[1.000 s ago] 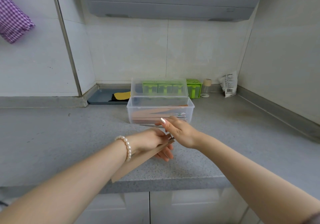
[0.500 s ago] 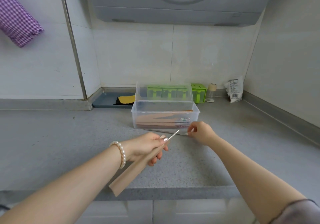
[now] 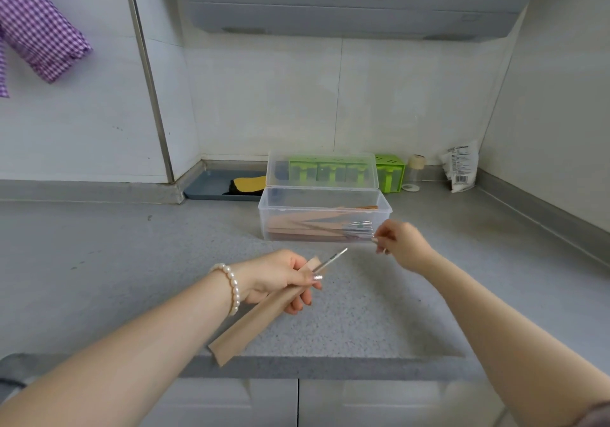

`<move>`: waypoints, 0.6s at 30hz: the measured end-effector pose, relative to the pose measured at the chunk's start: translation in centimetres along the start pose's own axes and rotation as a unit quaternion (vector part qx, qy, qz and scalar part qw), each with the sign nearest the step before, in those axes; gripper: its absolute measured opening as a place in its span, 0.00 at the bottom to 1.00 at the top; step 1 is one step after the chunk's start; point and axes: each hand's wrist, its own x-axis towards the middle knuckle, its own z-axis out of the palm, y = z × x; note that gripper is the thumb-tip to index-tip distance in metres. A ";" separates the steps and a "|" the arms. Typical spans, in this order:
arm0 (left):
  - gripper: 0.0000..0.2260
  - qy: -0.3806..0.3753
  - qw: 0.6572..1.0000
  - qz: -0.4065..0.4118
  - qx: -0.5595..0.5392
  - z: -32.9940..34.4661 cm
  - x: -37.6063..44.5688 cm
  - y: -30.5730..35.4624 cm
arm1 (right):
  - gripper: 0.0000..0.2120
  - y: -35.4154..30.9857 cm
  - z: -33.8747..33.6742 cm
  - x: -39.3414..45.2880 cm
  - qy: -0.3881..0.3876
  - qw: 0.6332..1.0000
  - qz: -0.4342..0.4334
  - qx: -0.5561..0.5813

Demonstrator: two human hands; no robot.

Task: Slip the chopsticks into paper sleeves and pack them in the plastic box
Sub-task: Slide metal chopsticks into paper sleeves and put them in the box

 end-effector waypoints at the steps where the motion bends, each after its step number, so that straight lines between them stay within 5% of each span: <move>1: 0.05 -0.004 1.000 -0.001 -0.005 0.0 0.0 0.0 | 0.03 -0.5 -1.3 -0.6 -0.011 0.998 0.003 0.062; 6: 0.05 -0.040 0.999 -0.001 -0.007 0.0 0.0 0.4 | 0.10 -0.9 -8.0 -2.8 -0.093 0.968 -0.013 0.231; 18: 0.08 -0.039 0.999 -0.001 0.019 0.2 -0.2 1.0 | 0.18 -2.1 -12.1 -4.6 -0.118 0.985 -0.065 0.106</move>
